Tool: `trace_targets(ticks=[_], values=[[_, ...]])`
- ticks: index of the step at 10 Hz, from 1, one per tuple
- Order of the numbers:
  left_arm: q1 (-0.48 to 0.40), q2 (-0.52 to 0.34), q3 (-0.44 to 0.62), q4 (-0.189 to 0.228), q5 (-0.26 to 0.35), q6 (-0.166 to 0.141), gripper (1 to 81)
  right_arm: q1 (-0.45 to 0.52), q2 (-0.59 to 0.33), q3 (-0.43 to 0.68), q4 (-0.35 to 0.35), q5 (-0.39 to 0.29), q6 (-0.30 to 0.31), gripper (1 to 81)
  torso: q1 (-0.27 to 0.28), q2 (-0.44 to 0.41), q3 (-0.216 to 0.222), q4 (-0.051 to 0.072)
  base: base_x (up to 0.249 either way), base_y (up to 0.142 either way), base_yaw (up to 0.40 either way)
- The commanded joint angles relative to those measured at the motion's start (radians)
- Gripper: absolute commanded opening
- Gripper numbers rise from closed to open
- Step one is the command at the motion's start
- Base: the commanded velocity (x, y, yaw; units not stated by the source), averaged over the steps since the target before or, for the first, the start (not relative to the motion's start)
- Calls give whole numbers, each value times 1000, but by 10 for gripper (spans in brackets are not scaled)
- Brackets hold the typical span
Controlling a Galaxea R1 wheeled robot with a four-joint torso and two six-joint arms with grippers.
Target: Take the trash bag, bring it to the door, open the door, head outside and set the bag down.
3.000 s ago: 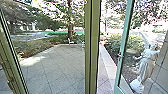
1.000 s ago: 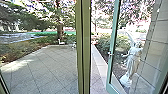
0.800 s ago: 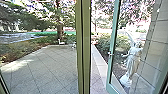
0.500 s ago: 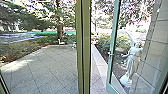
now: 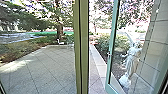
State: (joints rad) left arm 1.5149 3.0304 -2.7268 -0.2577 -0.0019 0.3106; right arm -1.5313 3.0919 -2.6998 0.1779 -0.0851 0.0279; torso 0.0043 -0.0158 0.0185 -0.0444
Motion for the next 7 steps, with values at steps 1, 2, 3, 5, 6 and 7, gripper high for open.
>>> trace_targets(ticks=[1, 2, 3, 5, 6, 7], values=[[-57, 12, 5, 6, 54, 5, 10, 56, 7, 9, -3, -64, -3, 811, 0, 0, 0, 0, 0, -80, 0], [-57, 12, 5, 6, 54, 5, 10, 55, 6, 8, -3, -64, -3, 811, 1, 0, 0, 0, 0, -80, 0], [-55, 12, 5, 6, 54, 5, 10, 52, 6, 8, -3, -58, -3, 811, 1, 0, 0, 0, 0, -82, 0], [-57, 13, 5, 6, 54, 7, 10, 49, 6, 5, -1, -50, -3, 811, 0, 0, 0, 0, 0, -95, 0], [-55, 13, 5, 8, 54, 7, 10, 47, 4, 3, -1, -50, -3, 811, 0, 0, 0, 0, 0, -101, 0], [-55, 12, 5, 6, 53, 7, 10, 44, 4, 3, -1, -50, -3, 811, 0, 0, 0, 0, 0, -109, 0]])
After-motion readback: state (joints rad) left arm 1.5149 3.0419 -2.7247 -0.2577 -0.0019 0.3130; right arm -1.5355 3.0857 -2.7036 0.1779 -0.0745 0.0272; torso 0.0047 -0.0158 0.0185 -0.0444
